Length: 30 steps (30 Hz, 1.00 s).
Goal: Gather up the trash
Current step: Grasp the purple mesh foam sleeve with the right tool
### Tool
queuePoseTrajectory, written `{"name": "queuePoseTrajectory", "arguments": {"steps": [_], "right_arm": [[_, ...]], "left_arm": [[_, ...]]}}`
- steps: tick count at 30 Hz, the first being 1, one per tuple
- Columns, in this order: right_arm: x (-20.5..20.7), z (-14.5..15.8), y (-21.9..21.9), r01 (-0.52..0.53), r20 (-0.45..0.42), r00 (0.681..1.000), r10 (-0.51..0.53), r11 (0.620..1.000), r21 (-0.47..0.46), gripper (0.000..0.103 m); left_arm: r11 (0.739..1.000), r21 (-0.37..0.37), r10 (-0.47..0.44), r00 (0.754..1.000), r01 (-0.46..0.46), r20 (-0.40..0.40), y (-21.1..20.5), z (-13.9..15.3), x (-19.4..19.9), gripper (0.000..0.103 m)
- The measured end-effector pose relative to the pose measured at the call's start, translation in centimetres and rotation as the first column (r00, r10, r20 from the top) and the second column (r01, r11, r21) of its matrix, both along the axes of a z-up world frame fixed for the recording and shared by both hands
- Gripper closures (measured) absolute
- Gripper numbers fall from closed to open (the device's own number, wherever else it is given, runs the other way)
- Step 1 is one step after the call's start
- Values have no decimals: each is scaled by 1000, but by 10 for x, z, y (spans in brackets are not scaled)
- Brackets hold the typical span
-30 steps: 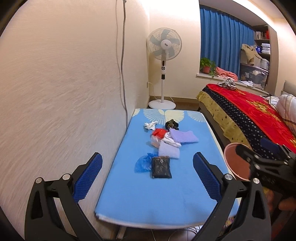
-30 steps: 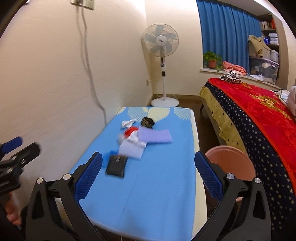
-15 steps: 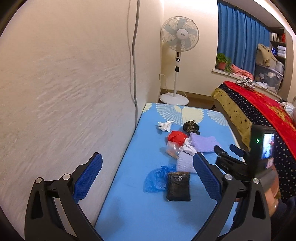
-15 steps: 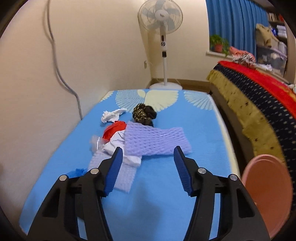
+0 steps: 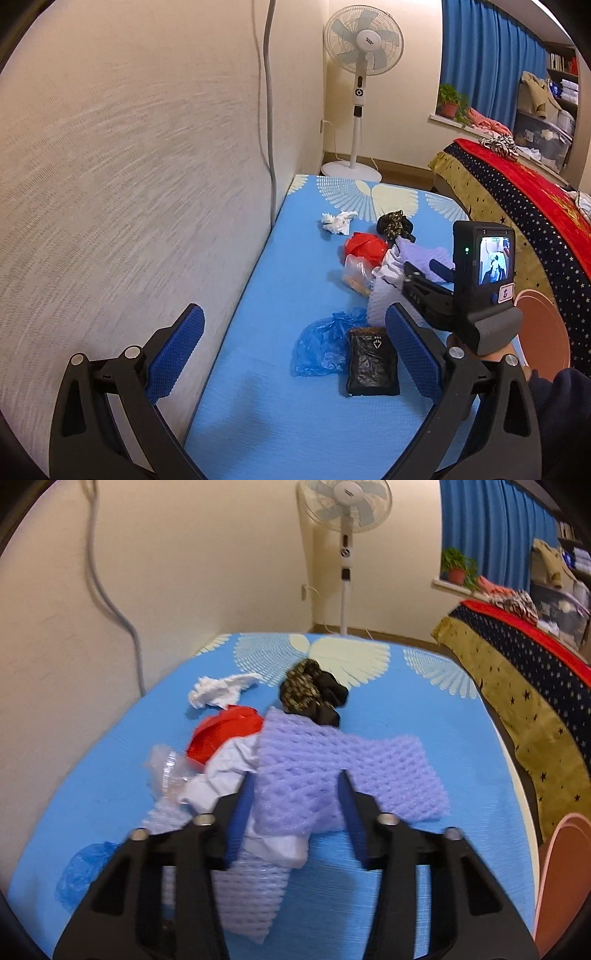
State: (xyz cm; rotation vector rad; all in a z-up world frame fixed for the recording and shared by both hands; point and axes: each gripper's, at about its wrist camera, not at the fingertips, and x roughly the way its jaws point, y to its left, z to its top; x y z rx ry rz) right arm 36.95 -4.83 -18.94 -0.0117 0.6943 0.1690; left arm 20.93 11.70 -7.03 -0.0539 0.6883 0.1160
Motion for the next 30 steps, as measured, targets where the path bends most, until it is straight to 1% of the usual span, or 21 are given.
{"name": "queuePoseTrajectory", "arguments": {"steps": [1, 2, 3, 6, 9, 11, 14, 15, 17, 19, 20, 21, 23, 24, 26, 29, 30], "right_arm": [[2, -1, -3, 10, -13, 1000, -10, 1000, 13, 80], [3, -2, -5, 19, -19, 1000, -18, 1000, 23, 92], [3, -2, -8, 22, -20, 1000, -21, 999, 34, 99], [-2, 1, -10, 22, 11, 1000, -22, 999, 49, 100], [-10, 8, -9, 18, 57, 998, -19, 1000, 24, 100], [-17, 22, -14, 14, 79, 997, -18, 999, 43, 100], [-29, 52, -25, 6, 122, 993, -12, 999, 54, 100], [-33, 62, -29, 3, 132, 991, -11, 999, 55, 100], [-43, 87, -38, -2, 148, 989, -6, 999, 54, 100], [-54, 109, -50, -3, 147, 989, -6, 998, 60, 100], [-60, 119, -57, -4, 144, 990, -6, 998, 66, 100], [-67, 126, -63, -1, 141, 990, -8, 998, 67, 100], [-82, 140, -76, 4, 136, 991, -13, 998, 65, 100], [-92, 146, -83, 9, 132, 991, -18, 998, 63, 100], [-105, 150, -92, 11, 131, 991, -19, 998, 59, 100], [-124, 149, -103, 15, 128, 992, -22, 998, 62, 100], [-126, 147, -104, 18, 125, 992, -26, 998, 65, 100]], "left_arm": [[1000, 1, 1, 1000, -1, 1, 0, 0, 0, 8], [1000, 0, 1, 1000, -1, 4, 1, 0, 1, 8], [1000, -1, 2, 1000, -2, 6, 1, 0, 1, 8], [1000, 3, 4, 1000, -4, 7, 1, 0, 1, 8], [1000, 18, 12, 1000, -12, 12, 0, -1, 2, 8], [999, 27, 20, 999, -21, 24, 0, 0, 1, 8], [999, 37, 32, 998, -34, 56, 0, 4, -1, 8], [999, 29, 35, 997, -37, 69, 0, 6, -2, 8], [1000, -14, 28, 995, -26, 94, 2, 11, -3, 8], [997, -74, 13, 992, -4, 127, 5, 18, -5, 8], [996, -89, 6, 988, 7, 152, 6, 22, -7, 8], [995, -91, -8, 981, 26, 193, 5, 27, -9, 8], [996, -58, -56, 964, 74, 261, -1, 29, -12, 8], [993, -20, -107, 949, 118, 296, -7, 25, -15, 8], [988, 18, -153, 941, 155, 303, -17, 16, -16, 8], [978, 9, -203, 940, 209, 275, -33, -11, -14, 8], [975, 2, -213, 942, 220, 259, -39, -23, -11, 12]]}}
